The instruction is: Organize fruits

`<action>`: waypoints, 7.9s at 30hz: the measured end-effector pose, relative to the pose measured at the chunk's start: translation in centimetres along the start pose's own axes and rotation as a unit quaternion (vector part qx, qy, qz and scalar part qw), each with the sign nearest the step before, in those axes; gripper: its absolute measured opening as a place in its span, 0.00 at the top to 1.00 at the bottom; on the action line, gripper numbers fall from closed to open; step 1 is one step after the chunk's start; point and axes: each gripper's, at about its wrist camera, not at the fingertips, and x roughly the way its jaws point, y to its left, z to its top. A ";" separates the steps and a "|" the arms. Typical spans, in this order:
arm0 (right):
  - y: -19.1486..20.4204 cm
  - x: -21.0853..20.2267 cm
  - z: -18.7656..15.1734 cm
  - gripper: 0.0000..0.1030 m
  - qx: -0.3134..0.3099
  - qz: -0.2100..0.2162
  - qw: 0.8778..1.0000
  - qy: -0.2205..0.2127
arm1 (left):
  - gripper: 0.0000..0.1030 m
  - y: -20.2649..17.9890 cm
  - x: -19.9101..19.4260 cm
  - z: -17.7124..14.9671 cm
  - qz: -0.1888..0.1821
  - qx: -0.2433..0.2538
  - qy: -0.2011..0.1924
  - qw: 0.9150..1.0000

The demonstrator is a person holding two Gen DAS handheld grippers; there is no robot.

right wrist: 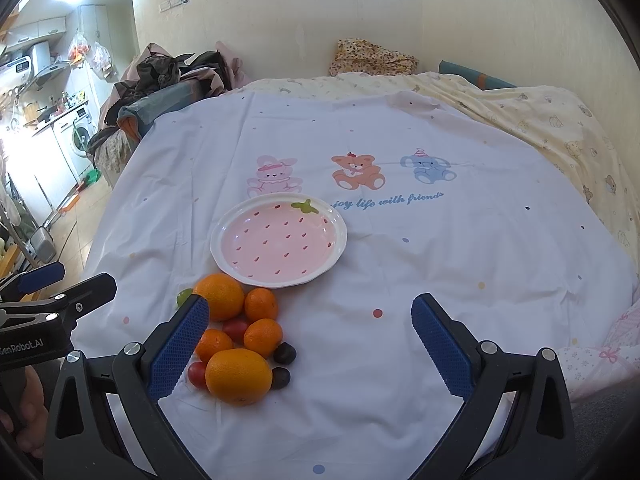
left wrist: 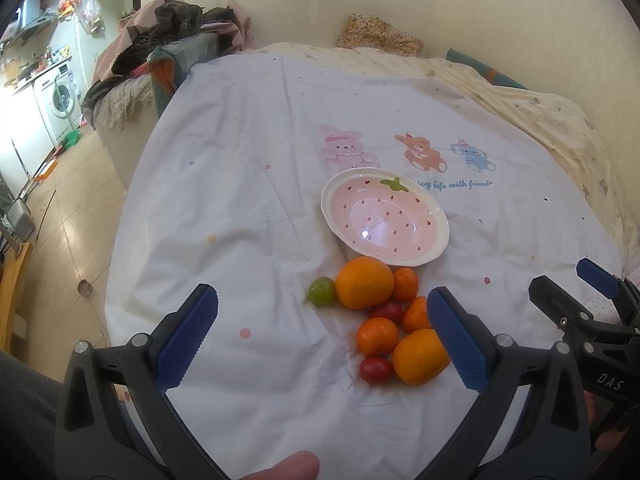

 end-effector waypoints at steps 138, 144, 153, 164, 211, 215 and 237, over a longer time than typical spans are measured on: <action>-6.6 6.6 0.1 0.37 0.162 0.170 0.953 0.190 | 0.71 -2.9 5.0 1.9 0.008 0.028 0.152 0.988; -6.9 6.6 2.5 0.37 0.150 0.168 0.961 0.160 | 0.71 -2.4 5.5 4.7 0.011 0.035 0.125 0.991; -7.1 9.0 5.8 0.37 0.138 0.171 0.966 0.139 | 0.71 -1.7 7.6 8.7 0.007 0.031 0.101 0.994; -6.3 14.8 9.5 0.37 0.113 0.173 0.969 0.136 | 0.71 -2.2 13.0 12.0 0.005 0.035 0.105 0.994; -7.7 26.1 11.8 0.08 0.179 0.188 0.952 0.162 | 0.12 -5.4 24.0 11.7 -0.026 0.038 0.155 0.987; -7.9 25.6 12.4 0.08 0.174 0.188 0.954 0.155 | 0.12 -5.3 23.0 12.2 -0.027 0.038 0.143 0.989; -7.3 14.9 11.5 0.08 0.136 0.166 0.973 0.091 | 0.12 -2.8 11.9 11.7 0.010 0.037 0.068 0.997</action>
